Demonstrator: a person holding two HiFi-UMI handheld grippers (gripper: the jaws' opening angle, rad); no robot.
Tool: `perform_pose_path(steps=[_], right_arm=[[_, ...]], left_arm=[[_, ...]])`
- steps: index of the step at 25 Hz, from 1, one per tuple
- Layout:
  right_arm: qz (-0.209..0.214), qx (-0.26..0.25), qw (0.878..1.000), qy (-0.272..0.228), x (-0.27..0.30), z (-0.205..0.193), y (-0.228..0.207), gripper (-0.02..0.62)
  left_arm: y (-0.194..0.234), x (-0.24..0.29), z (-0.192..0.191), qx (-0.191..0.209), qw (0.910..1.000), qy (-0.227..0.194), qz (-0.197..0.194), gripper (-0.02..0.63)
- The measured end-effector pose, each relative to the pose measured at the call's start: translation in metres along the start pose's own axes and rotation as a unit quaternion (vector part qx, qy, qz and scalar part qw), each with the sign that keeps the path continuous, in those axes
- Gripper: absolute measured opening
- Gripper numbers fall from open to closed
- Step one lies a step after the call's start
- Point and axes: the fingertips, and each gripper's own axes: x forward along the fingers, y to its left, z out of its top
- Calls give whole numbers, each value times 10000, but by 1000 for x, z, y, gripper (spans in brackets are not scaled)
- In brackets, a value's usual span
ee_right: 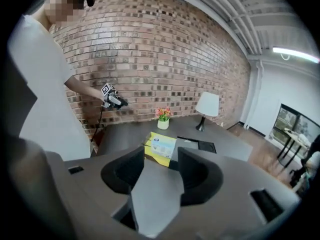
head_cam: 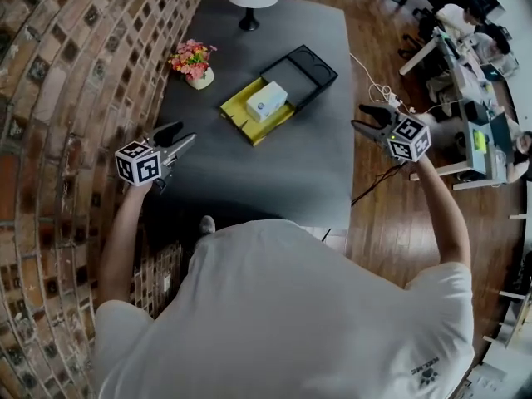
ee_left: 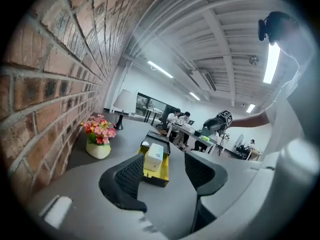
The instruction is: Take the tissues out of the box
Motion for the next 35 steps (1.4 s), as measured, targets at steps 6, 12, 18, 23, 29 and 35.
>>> perform_pose_path(steps=[6, 12, 18, 23, 29, 35], right_arm=[[381, -666, 9970, 133, 39, 33, -19, 222], [846, -1417, 9853, 446, 101, 49, -26, 224], [1249, -2139, 9648, 880, 169, 51, -21, 224], [1773, -2728, 9365, 1312, 218, 40, 3, 225], [2181, -3152, 9080, 1690, 264, 23, 15, 254], [2467, -3528, 8785, 2073, 304, -1, 20, 331]], left_arm=[[-6, -15, -6, 135, 9993, -215, 264, 274], [-15, -17, -11, 58, 9967, -654, 481, 291], [-13, -16, -19, 3, 9939, -809, 746, 292], [-8, -19, -23, -10, 9907, -967, 958, 293], [8, -19, -32, 240, 9862, -910, 1365, 340], [12, -18, -38, 370, 9823, -980, 1555, 359]])
